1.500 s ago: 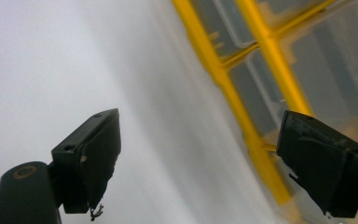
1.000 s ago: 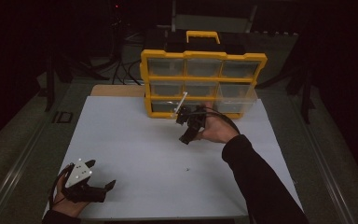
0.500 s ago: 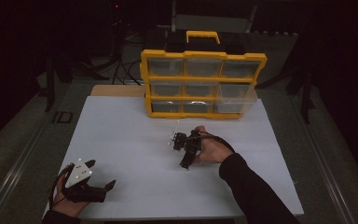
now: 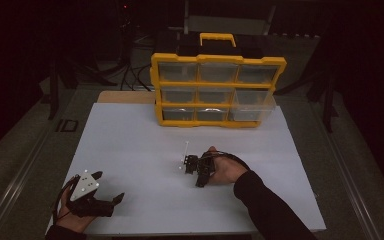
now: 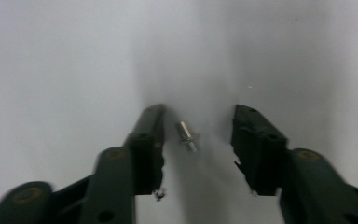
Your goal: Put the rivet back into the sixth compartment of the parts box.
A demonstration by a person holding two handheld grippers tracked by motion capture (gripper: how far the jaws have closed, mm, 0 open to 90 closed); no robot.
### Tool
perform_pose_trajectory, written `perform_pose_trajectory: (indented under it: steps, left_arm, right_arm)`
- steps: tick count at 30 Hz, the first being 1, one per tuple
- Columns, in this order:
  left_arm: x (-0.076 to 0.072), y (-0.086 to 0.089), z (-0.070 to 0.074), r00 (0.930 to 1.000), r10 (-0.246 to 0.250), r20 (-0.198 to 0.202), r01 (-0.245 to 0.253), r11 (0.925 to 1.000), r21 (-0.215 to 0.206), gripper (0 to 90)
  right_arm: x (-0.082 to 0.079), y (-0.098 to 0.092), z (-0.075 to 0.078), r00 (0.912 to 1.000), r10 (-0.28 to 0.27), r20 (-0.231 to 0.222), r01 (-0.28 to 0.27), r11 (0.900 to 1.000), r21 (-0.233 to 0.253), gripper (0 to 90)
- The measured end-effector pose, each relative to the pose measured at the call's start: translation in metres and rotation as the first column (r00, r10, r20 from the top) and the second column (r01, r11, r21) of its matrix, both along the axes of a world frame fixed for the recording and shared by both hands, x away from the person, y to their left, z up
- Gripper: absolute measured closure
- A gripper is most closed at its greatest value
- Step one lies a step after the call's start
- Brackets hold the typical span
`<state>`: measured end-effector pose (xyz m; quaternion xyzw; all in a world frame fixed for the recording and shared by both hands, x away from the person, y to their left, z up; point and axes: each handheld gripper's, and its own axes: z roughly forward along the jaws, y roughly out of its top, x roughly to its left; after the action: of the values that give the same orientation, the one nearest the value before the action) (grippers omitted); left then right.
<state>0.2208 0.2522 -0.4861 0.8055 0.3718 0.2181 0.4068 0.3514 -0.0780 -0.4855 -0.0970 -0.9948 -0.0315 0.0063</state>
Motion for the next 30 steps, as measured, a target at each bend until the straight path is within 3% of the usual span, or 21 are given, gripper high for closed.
perform_pose_trajectory:
  steps: [5,12,19,30]
  left_arm:
    - [0.0,0.0,0.0,1.0,0.001,0.002,-0.001,1.0,-0.003,0.3]
    - [0.0,0.0,0.0,1.0,0.001,0.002,-0.001,1.0,-0.002,0.3]
    - [0.0,0.0,0.0,1.0,0.003,0.003,-0.003,1.0,-0.002,0.3]
    - [0.0,0.001,0.0,1.0,0.004,0.005,-0.004,1.0,-0.002,0.3]
  right_arm:
    - [0.0,0.002,0.0,0.9999,0.012,-0.007,-0.013,1.0,-0.027,81.9]
    - [-0.001,0.005,0.001,0.9998,0.018,-0.002,-0.018,0.998,-0.052,82.6]
    - [0.01,0.004,0.008,0.9999,-0.01,0.008,0.01,0.999,-0.035,82.6]
    - [0.052,-0.005,0.061,0.9898,-0.119,0.078,0.116,0.992,0.046,82.6]
